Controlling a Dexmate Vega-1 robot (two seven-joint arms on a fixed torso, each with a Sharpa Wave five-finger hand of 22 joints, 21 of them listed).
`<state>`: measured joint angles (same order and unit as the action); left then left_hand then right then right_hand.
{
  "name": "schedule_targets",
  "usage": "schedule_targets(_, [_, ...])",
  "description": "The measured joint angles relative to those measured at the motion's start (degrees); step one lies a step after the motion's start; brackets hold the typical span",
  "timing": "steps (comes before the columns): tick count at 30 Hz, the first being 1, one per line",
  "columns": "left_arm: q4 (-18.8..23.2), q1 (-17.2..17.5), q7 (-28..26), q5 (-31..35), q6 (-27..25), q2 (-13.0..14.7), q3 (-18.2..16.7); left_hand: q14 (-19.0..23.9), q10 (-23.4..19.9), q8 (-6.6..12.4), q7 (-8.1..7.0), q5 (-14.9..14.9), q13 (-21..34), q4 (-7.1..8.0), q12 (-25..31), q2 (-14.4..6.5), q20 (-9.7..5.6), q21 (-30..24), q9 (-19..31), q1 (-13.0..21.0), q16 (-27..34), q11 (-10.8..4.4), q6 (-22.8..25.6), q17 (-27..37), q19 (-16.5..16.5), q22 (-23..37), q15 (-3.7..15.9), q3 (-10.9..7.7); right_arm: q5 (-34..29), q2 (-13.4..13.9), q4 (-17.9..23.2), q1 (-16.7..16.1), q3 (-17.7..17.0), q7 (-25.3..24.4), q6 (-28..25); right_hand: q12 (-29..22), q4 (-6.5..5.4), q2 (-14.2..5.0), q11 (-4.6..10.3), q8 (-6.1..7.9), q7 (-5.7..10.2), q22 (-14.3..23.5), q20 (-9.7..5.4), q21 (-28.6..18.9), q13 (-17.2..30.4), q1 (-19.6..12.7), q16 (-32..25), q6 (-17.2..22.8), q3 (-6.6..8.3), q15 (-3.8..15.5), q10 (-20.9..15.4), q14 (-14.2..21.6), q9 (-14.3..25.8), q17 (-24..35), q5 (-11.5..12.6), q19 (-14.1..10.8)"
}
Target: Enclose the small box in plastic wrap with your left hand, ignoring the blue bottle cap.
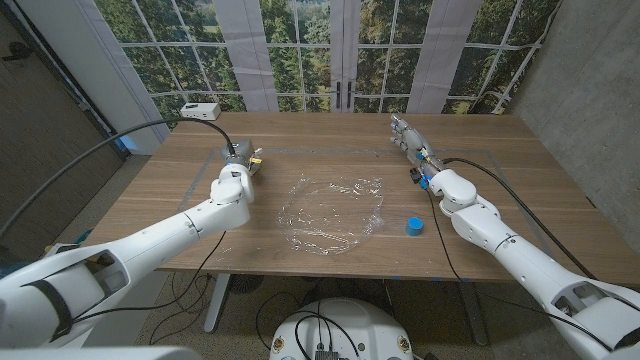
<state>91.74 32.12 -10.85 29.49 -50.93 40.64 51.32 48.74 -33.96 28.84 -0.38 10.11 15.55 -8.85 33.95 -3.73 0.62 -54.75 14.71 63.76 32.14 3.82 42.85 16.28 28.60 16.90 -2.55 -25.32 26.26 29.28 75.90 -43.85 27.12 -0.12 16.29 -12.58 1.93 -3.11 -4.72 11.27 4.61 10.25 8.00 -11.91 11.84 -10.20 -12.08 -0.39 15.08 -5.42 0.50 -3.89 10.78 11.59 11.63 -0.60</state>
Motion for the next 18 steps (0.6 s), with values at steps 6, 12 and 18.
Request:
schedule_targets(6, [-0.7,0.3,-4.6,2.0,0.2,-0.8,-0.3,0.7,-0.3,0.01,0.11,0.0,0.0,0.01,0.0,-0.1,0.39,-0.8,0.5,-0.1,0.0,0.32,0.7,0.0,-0.4,-0.2,-0.09,0.0,-0.1,0.0,-0.2,0.2,0.0,0.0,0.0,0.0,0.0,0.0,0.0,0.0,-0.21,0.0,-0.21,0.0,0.0,0.0,0.0,0.2,0.0,0.0,0.0,0.0,0.0,0.0,0.0,0.2])
schedule_targets(12, [-0.6,1.1,-6.2,2.6,0.8,-1.3,-1.2,1.1,-0.5,0.49,0.07,0.0,0.0,0.25,0.8,-0.1,-0.02,-1.4,0.9,-0.1,0.0,0.48,1.1,0.0,-0.8,-0.6,-0.11,0.24,-0.1,0.1,-0.4,0.4,0.0,0.0,0.0,0.0,0.0,0.0,0.0,0.0,-0.21,0.1,-0.21,0.0,0.0,0.0,0.0,0.2,0.0,0.0,0.0,0.0,0.0,0.0,0.0,0.2])
schedule_targets(18, [0.4,2.2,-8.3,2.7,2.3,-1.1,-2.6,1.2,-0.5,0.49,0.08,0.0,0.0,0.26,1.5,-0.1,0.08,-1.8,1.4,-0.1,0.0,0.48,1.1,0.0,-1.3,-0.5,-0.01,0.24,-0.2,0.1,-0.6,0.6,0.0,0.2,0.2,0.0,0.0,0.0,0.0,0.0,-0.2,0.3,-0.22,0.0,0.0,0.0,0.0,0.2,0.0,0.0,0.0,0.0,0.0,0.0,0.0,0.2])
